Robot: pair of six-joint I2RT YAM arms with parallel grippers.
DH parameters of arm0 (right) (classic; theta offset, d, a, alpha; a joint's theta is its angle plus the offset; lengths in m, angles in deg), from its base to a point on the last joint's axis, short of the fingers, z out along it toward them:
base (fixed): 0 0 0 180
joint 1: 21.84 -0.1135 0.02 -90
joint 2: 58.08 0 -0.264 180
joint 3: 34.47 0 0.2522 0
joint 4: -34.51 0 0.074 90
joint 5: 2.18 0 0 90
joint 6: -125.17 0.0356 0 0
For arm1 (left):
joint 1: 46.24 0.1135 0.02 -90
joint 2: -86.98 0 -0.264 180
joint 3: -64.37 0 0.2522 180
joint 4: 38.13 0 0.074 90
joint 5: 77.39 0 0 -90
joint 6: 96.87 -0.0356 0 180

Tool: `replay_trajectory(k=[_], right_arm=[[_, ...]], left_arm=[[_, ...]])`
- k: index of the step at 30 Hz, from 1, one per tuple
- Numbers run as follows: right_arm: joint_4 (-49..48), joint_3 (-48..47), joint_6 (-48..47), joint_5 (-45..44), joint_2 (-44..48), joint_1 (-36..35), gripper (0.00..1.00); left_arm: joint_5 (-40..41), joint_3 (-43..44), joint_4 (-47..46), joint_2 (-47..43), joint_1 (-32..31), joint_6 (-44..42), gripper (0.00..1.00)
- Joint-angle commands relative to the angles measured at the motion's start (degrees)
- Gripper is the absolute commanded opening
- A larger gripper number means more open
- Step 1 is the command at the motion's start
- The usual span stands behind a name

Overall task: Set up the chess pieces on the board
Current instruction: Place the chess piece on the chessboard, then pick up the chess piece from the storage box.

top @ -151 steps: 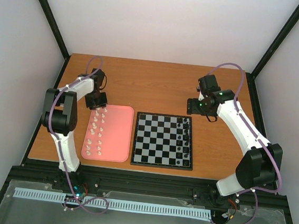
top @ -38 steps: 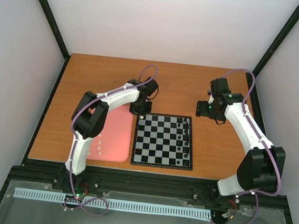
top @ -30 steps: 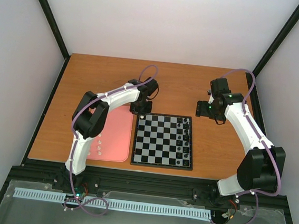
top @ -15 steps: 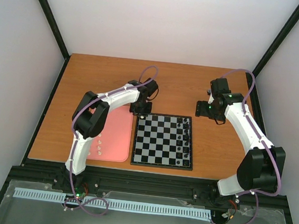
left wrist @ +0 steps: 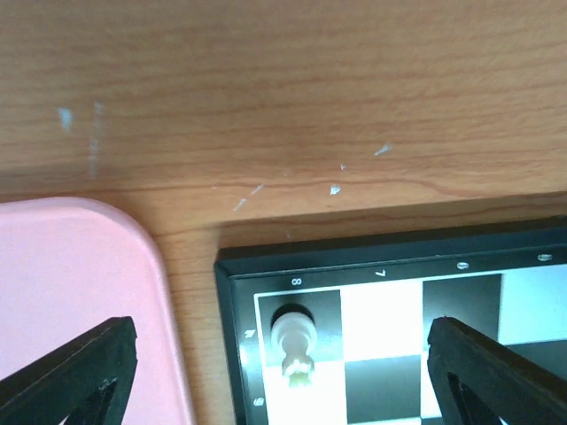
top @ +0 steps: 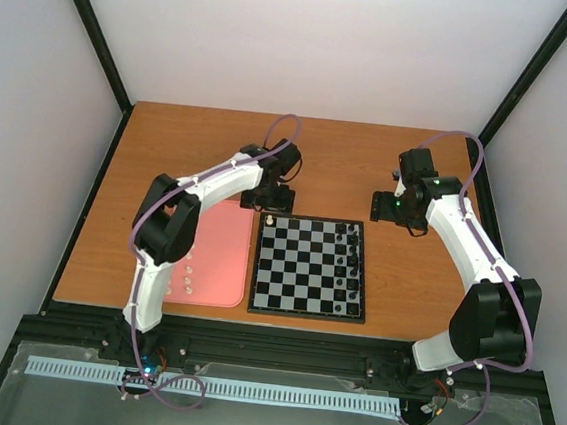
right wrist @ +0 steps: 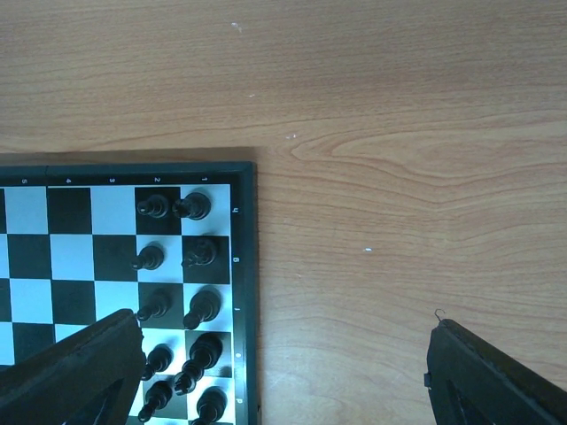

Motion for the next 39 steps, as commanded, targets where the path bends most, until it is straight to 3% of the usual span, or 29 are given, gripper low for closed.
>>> replay_trajectory(k=[1, 12, 18, 30, 39], right_arm=[[-0.30, 0.35, -0.44, 0.66, 0.66, 0.65, 1.00], [-1.42, 1.44, 0.14, 3.05, 0.55, 0.59, 1.00], [-1.44, 1.46, -0.02, 3.64, 0.56, 0.65, 1.00], [-0.58, 1.43, -0.44, 3.24, 1.14, 0.62, 1.00], [-0.69, 0.83, -0.01, 3.38, 0.43, 0.59, 1.00]], left_arm=[[4.24, 2.40, 3.19, -6.90, 0.49, -0.81, 0.92], [8.16, -17.76, 3.92, -24.21, 15.81, -1.99, 0.92], [7.39, -25.19, 0.95, -27.64, 23.64, -2.55, 0.89], [3.35, -21.95, -2.33, -23.13, 27.74, -4.72, 0.62], [2.31, -15.37, -0.84, -17.29, 26.46, -8.46, 0.59]])
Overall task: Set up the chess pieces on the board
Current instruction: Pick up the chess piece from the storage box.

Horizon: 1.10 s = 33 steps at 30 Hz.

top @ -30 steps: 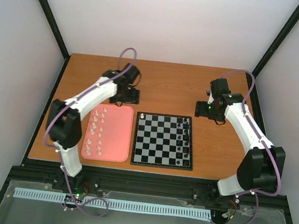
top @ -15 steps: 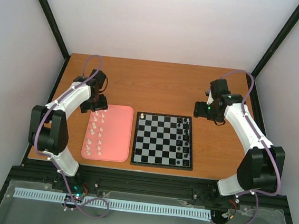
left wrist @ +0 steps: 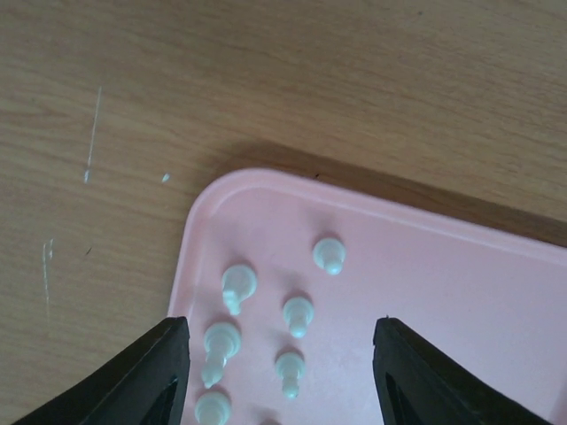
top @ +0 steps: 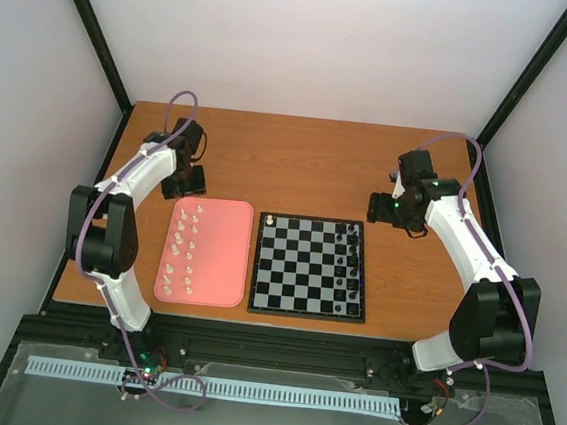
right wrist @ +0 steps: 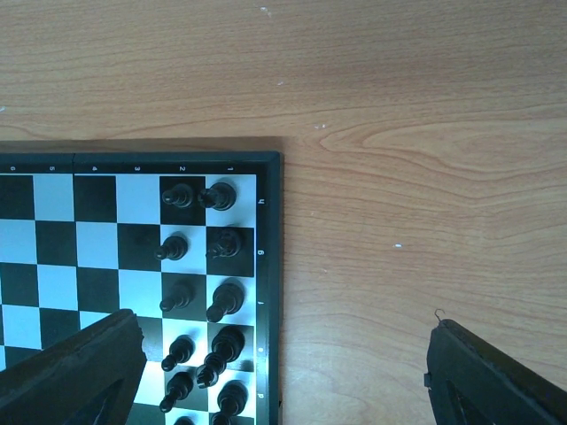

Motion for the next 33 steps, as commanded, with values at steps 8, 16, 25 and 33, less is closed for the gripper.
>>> replay_trajectory(k=[8, 16, 25, 33], right_arm=[[0.56, -0.50, -0.36, -1.32, 0.20, 0.61, 1.00], [0.47, 0.41, -0.16, -2.12, 0.66, 0.61, 1.00], [0.56, -0.12, -0.28, -2.45, 0.05, 0.61, 1.00], [0.71, -0.39, -0.27, -2.73, -0.24, 0.61, 1.00]], left_arm=[[-2.13, 8.18, 0.76, 9.64, -2.66, -4.64, 0.49], [-2.71, 6.88, -0.65, 12.47, -3.15, -4.97, 0.38], [-1.68, 4.98, -1.53, 13.16, -3.19, -5.13, 0.38], [-2.12, 4.67, -2.52, 14.94, -3.13, -5.07, 0.34]])
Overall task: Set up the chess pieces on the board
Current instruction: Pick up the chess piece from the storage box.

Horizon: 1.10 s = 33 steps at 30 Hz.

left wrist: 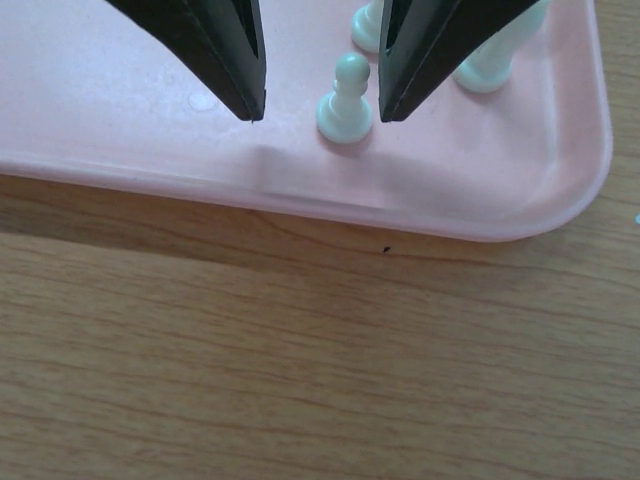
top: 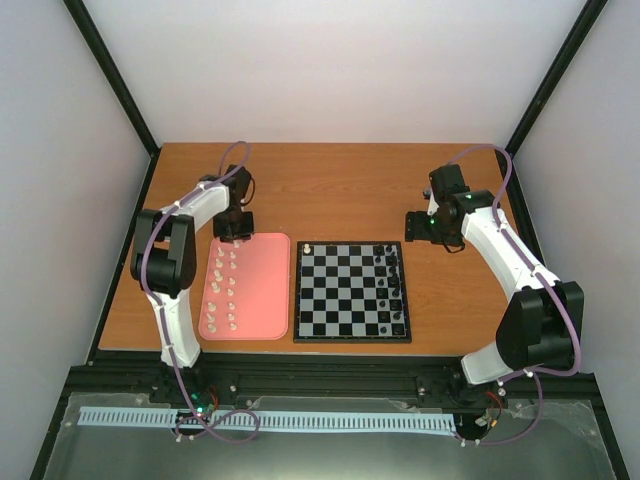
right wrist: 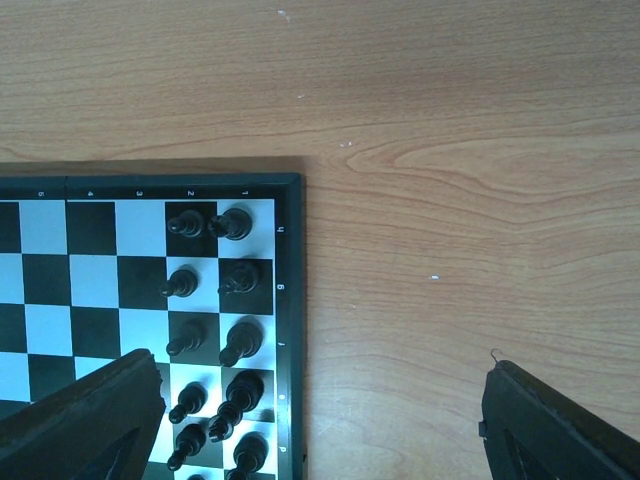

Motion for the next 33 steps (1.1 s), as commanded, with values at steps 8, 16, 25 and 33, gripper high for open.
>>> replay_trajectory(k=[8, 16, 25, 33], right_arm=[[0.77, -0.28, -0.08, -1.51, -0.31, 0.61, 1.00], [0.73, -0.37, 0.00, -1.47, -0.73, 0.66, 1.00], [0.34, -0.58, 0.02, -1.05, -1.11, 0.56, 1.00], [0.12, -0.72, -0.16, -1.03, -1.20, 0.61, 1.00]], left_arm=[[0.86, -0.63, -1.88, 2.12, 0.10, -0.89, 0.30], [1.25, -0.42, -1.70, 2.21, 0.37, -0.91, 0.19], [1.22, 0.08, -0.41, 1.06, 0.46, -0.98, 0.01], [-0.03, 4.80, 4.46, -2.14, 0.26, -0.81, 0.01]])
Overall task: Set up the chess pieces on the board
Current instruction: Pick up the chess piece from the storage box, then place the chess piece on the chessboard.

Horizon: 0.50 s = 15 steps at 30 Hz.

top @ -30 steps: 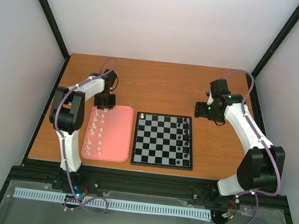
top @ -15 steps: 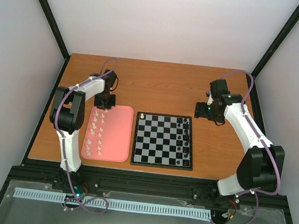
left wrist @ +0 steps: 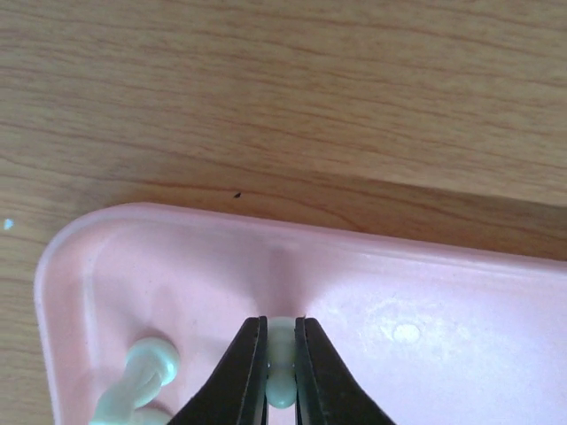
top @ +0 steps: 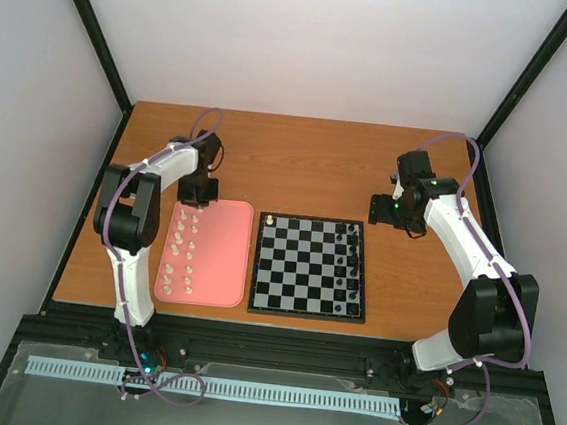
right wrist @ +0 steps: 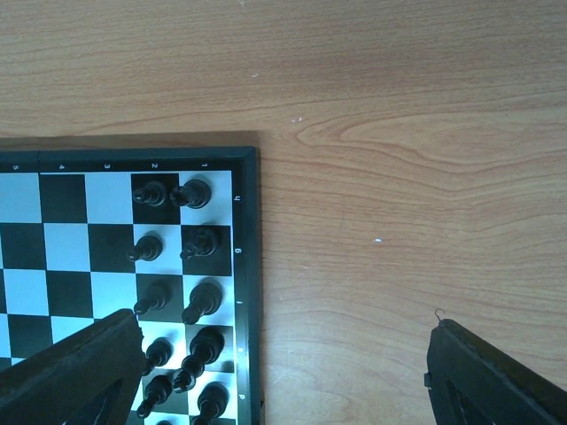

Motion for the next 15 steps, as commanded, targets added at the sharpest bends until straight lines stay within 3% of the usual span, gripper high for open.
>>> replay_trajectory(k=[1, 7, 15], right_arm=[[-0.41, -0.65, -0.16, -0.23, -0.29, 0.61, 1.00], [-0.76, -0.62, -0.07, -1.02, -0.21, 0.61, 1.00], [-1.01, -0.13, 0.37, -1.63, 0.44, 0.93, 1.00]], left_arm=[[-1.18, 5.80, 5.28, -4.25, -0.16, -0.09, 0.01], [-2.97, 13.88, 11.18, -6.69, -4.98, 1.80, 0.01], [-7.05, 22.51, 13.39, -2.66, -17.63, 8.29, 0.01]])
